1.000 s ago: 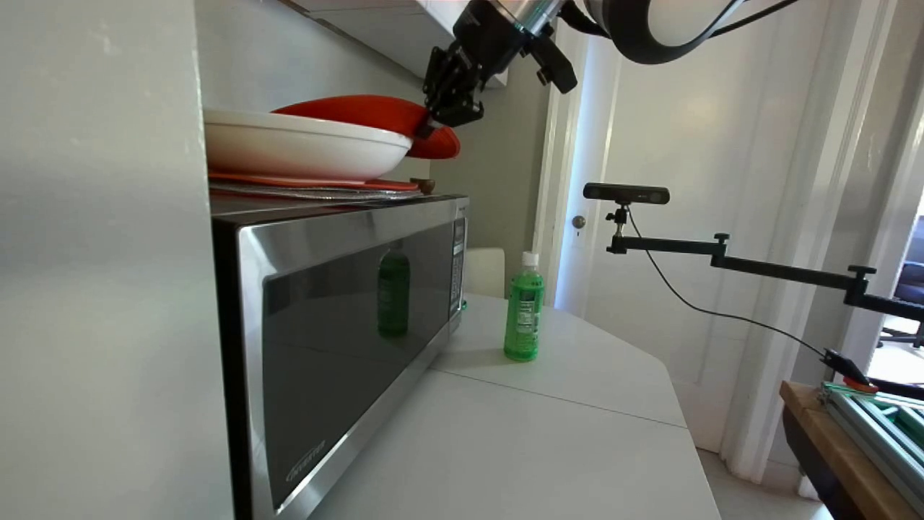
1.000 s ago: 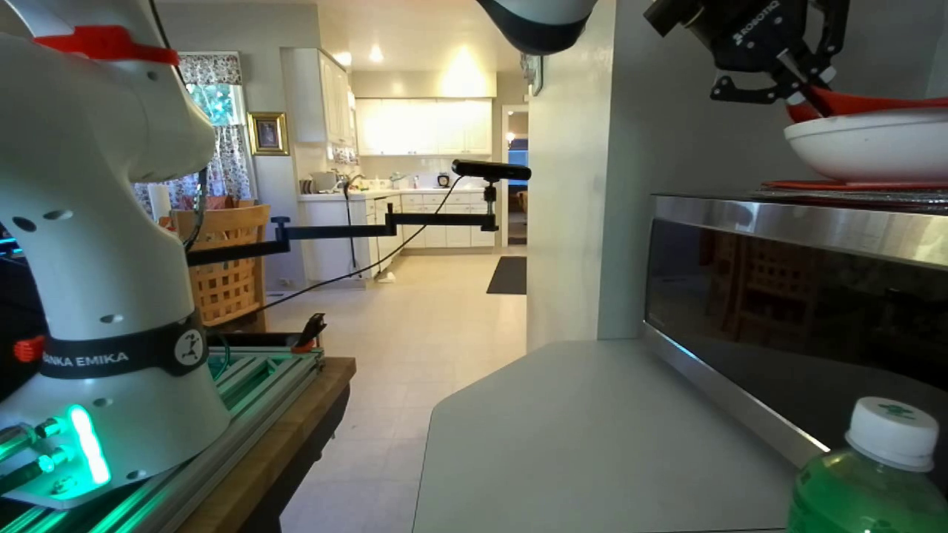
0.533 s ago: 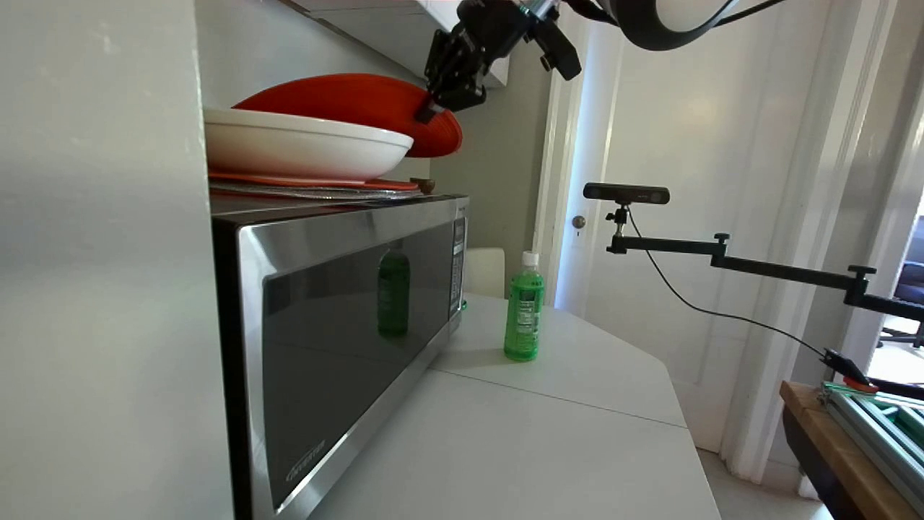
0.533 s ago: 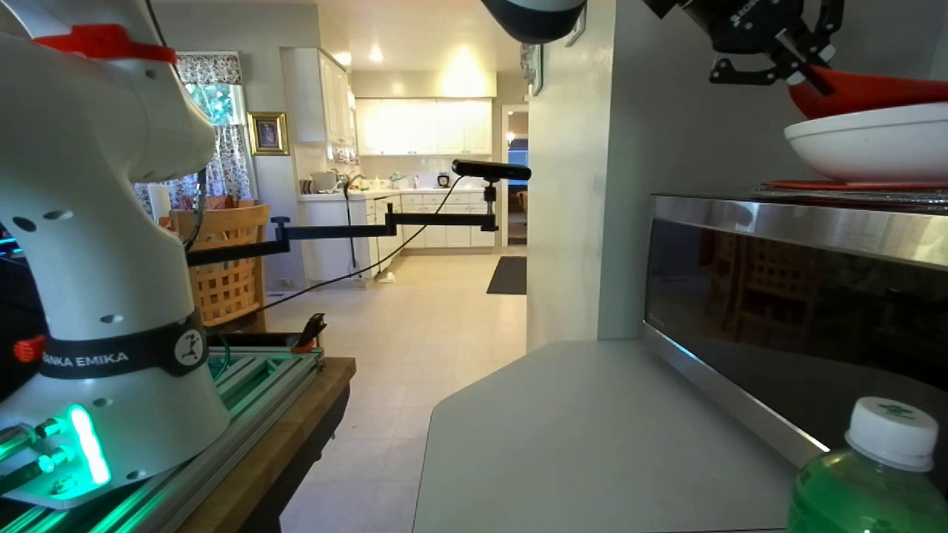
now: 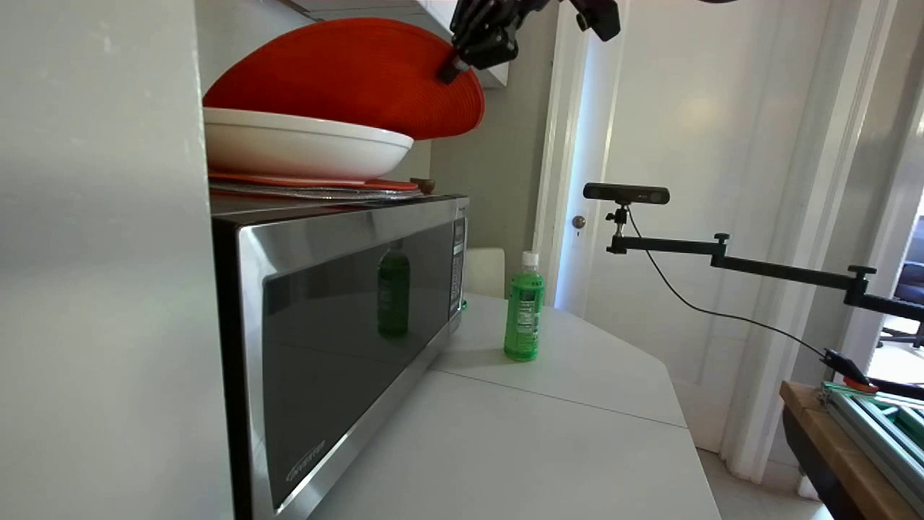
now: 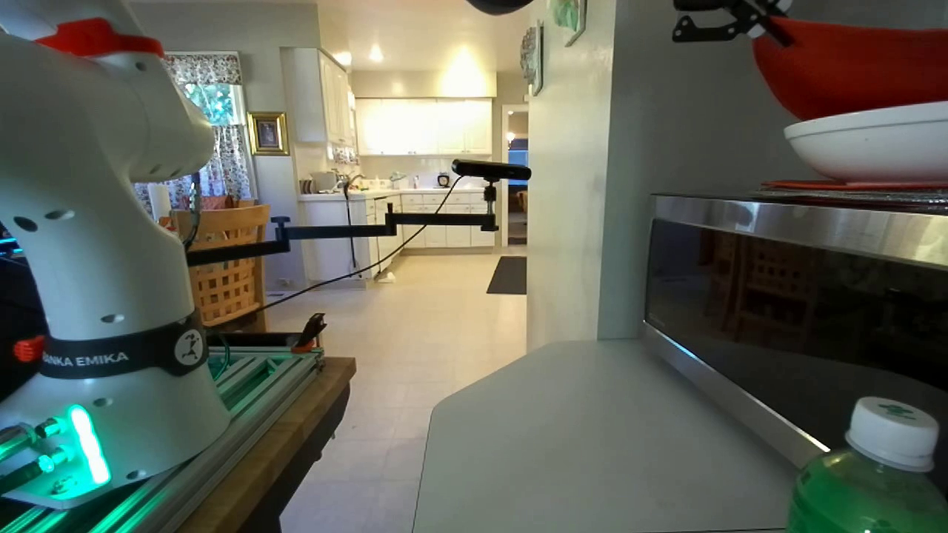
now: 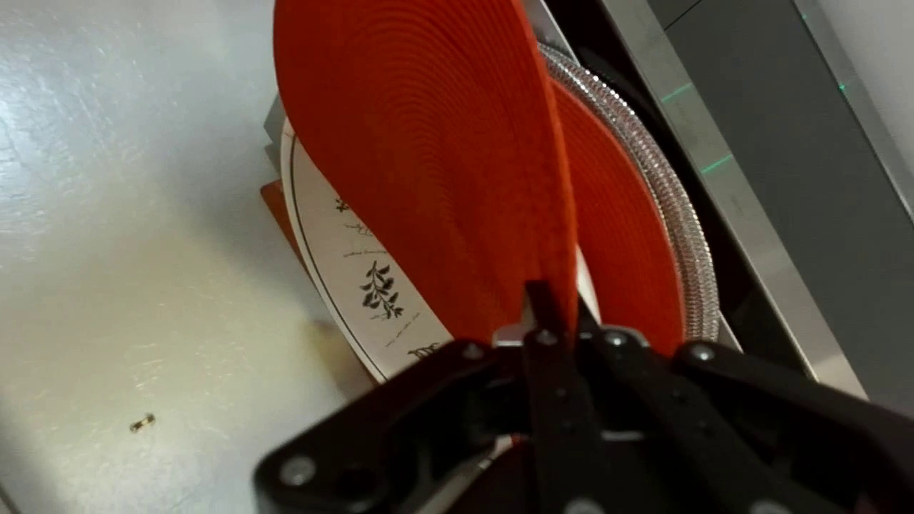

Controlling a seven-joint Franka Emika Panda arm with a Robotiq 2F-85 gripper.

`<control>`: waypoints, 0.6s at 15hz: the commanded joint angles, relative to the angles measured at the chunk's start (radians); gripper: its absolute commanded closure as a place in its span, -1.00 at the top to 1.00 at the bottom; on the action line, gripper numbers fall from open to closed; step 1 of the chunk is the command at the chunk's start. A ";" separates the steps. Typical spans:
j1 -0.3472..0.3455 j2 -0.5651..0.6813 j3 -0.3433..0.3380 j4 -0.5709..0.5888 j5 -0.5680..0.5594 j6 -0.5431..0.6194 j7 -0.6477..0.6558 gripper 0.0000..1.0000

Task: Pick up the red mat from the top of the microwave and put it on the counter, then pick up the bottle from the counter and put it on top of the microwave

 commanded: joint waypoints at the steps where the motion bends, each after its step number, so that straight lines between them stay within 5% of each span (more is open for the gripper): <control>1: 0.021 -0.095 -0.008 -0.096 0.060 -0.008 -0.056 -0.98; 5: 0.055 -0.186 -0.029 -0.172 0.118 -0.015 -0.104 -0.98; 9: 0.177 -0.302 -0.115 -0.253 0.299 -0.079 -0.329 -0.98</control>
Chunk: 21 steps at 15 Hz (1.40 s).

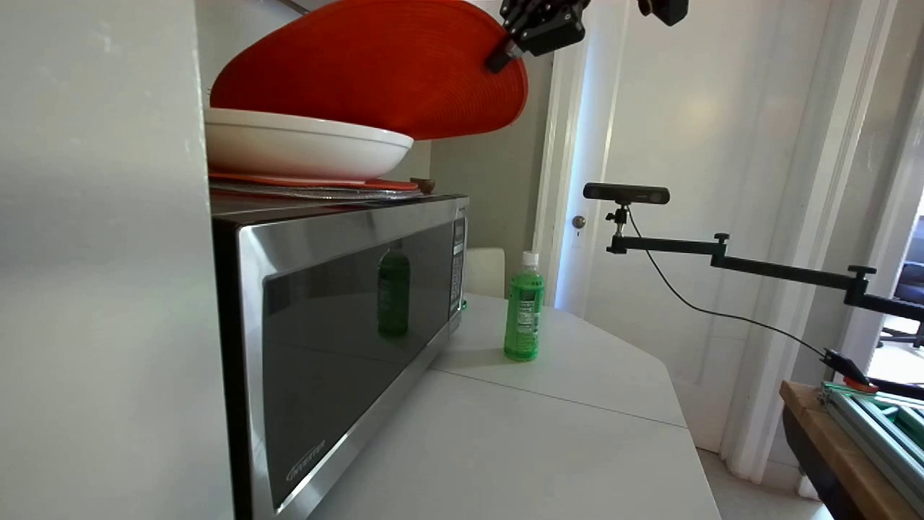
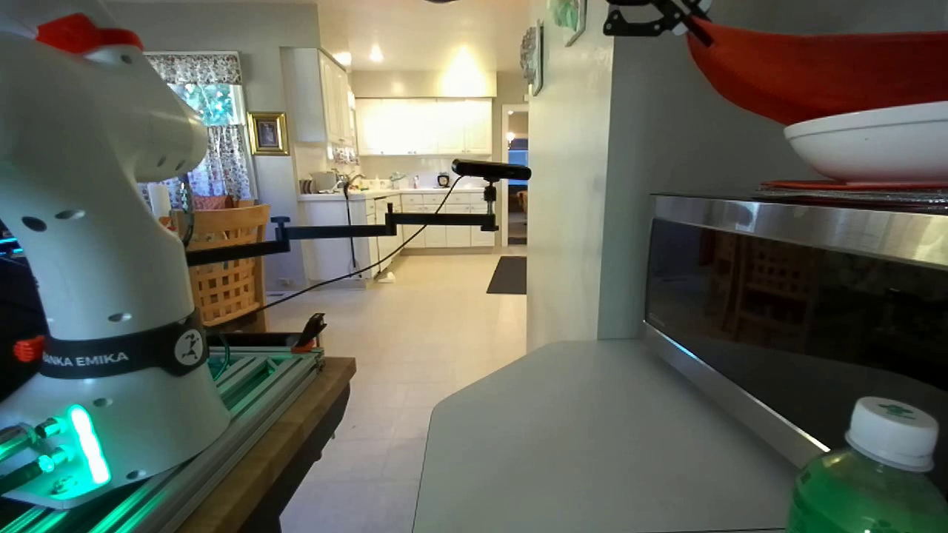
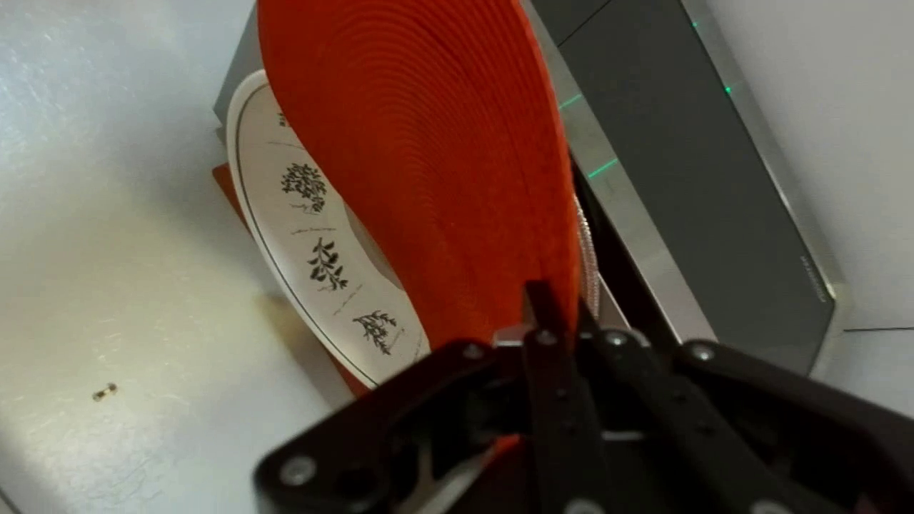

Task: Pick up the red mat from the top of the microwave and put it on the counter, then pick up the bottle from the counter and put it on top of the microwave

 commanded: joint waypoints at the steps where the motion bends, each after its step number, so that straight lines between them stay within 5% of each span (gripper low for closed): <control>1: 0.124 -0.127 -0.090 -0.080 0.182 -0.085 -0.249 -0.98; 4: 0.178 -0.211 -0.136 -0.077 0.297 -0.242 -0.413 -0.98; 12: 0.156 -0.262 -0.128 0.018 0.394 -0.728 -0.659 -0.98; 21: 0.118 -0.148 -0.060 0.075 0.375 -0.835 -0.699 -0.98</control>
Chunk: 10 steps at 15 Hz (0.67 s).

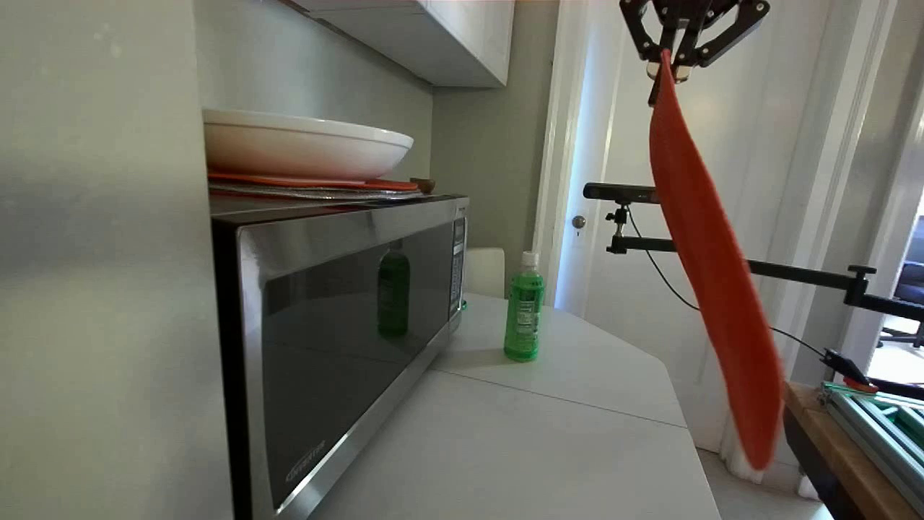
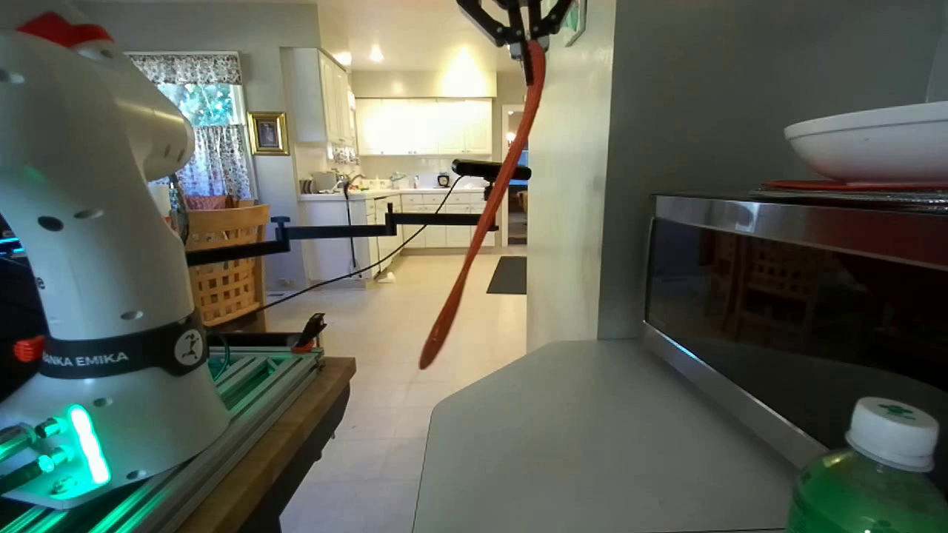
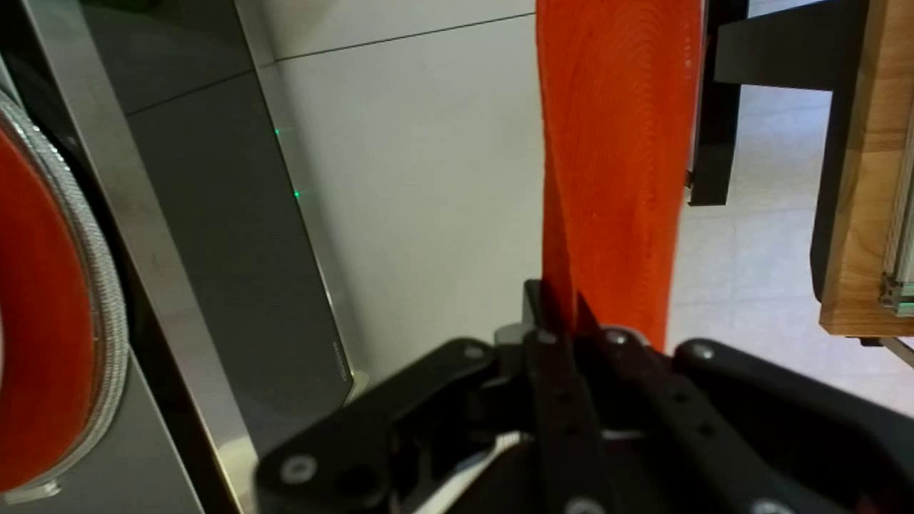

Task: Pick up the red mat from the top of the microwave and put it on the counter, then pick up the bottle from the counter and put it on top of the microwave

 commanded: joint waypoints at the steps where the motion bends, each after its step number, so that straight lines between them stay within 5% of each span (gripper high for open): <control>1: -0.040 0.084 0.038 0.051 0.005 0.009 -0.007 -0.98; 10: -0.117 0.339 0.114 0.072 -0.033 0.214 0.083 -0.98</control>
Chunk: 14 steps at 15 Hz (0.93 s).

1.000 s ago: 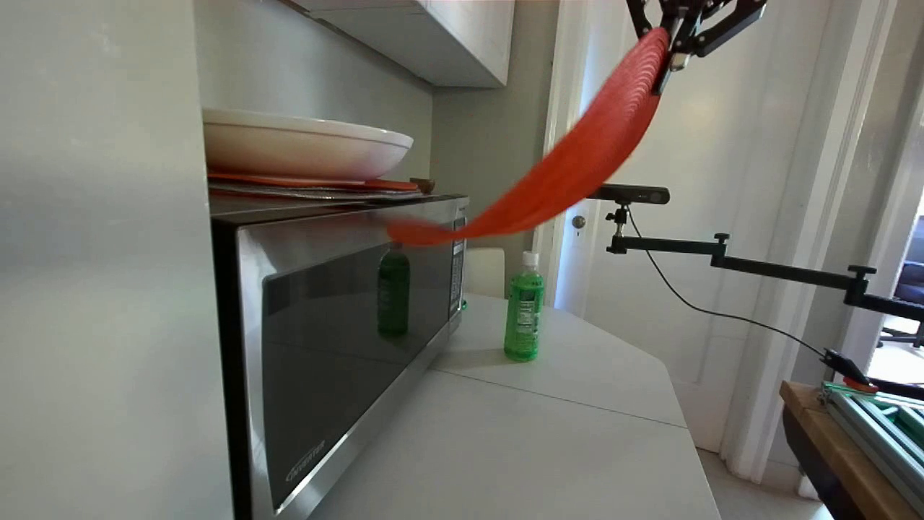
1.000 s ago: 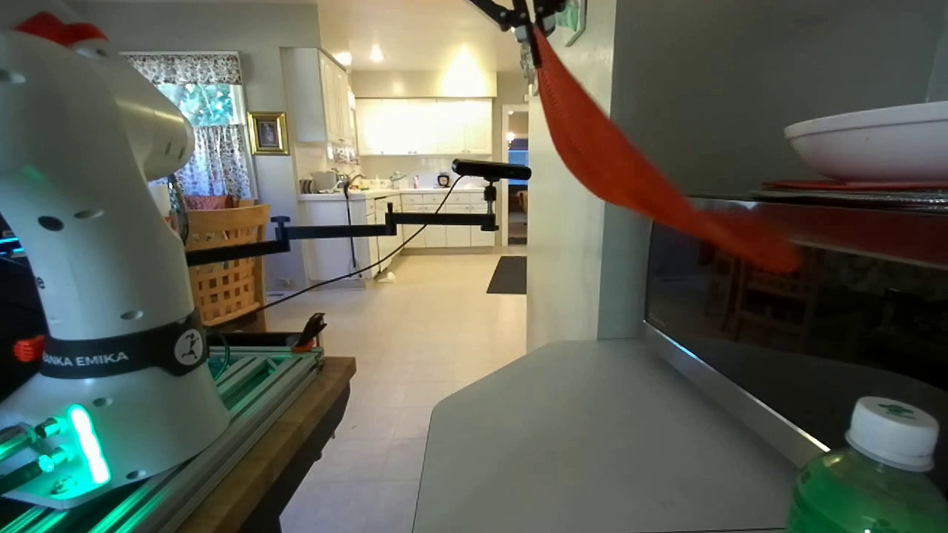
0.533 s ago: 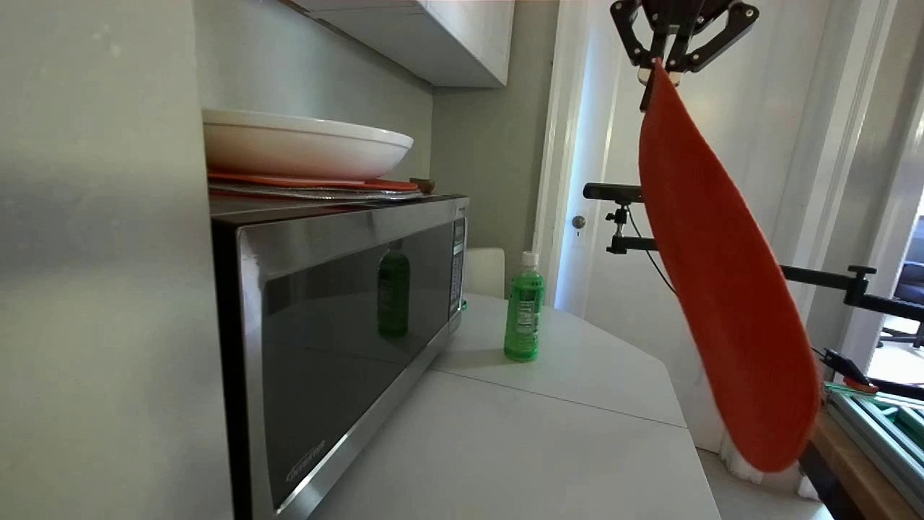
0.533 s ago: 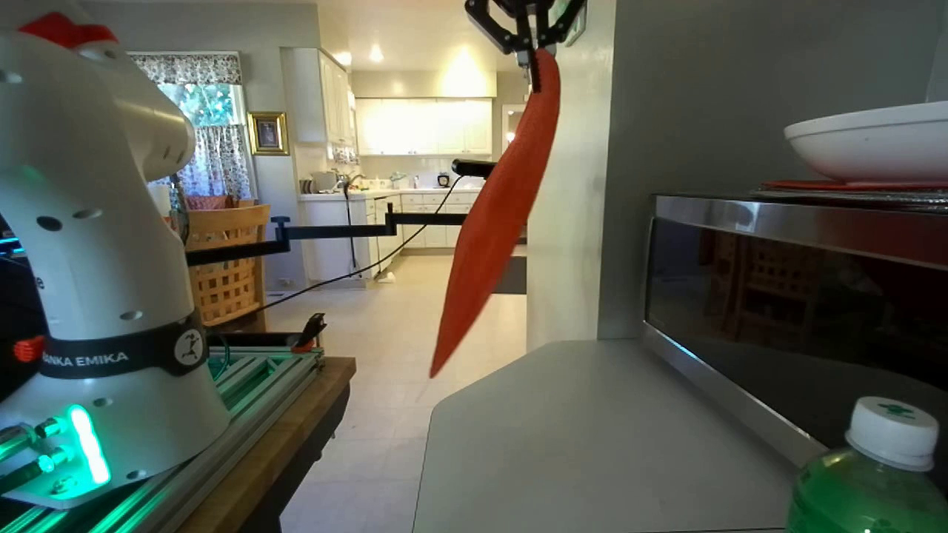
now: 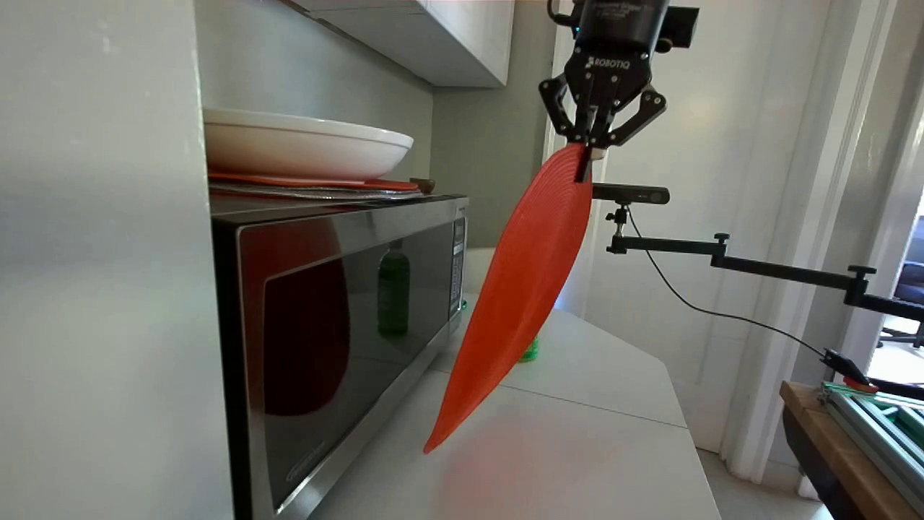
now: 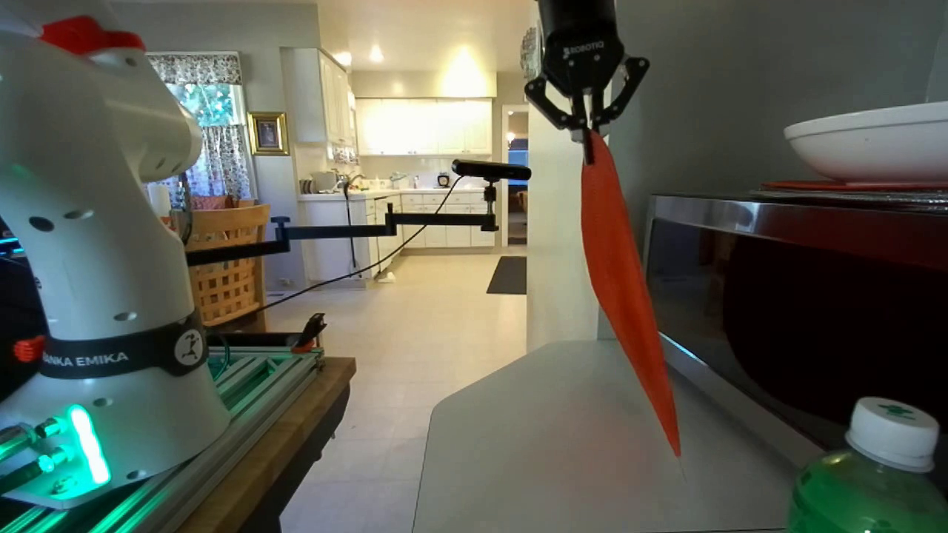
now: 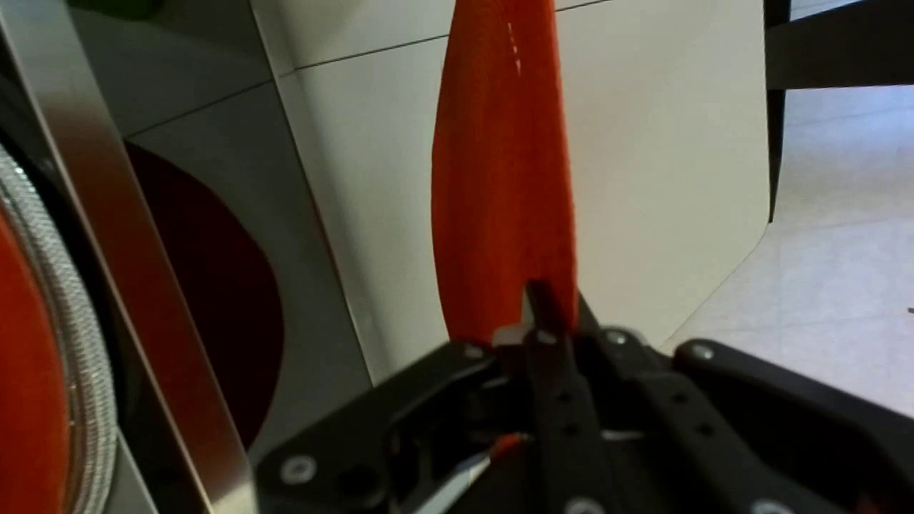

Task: Pick up the red mat from the top of the microwave and put it on the counter, then pick up the bottle from the counter and put it on top of the microwave

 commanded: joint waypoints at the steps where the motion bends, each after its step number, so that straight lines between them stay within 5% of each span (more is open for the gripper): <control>1: -0.035 0.076 0.032 0.041 -0.023 0.005 0.033 -0.98; 12: -0.088 0.249 0.075 0.077 -0.198 0.075 0.212 -0.98; 13: -0.087 0.255 0.076 0.082 -0.206 0.066 0.223 -0.43; 14: -0.086 0.259 0.078 0.085 -0.212 0.059 0.226 -0.42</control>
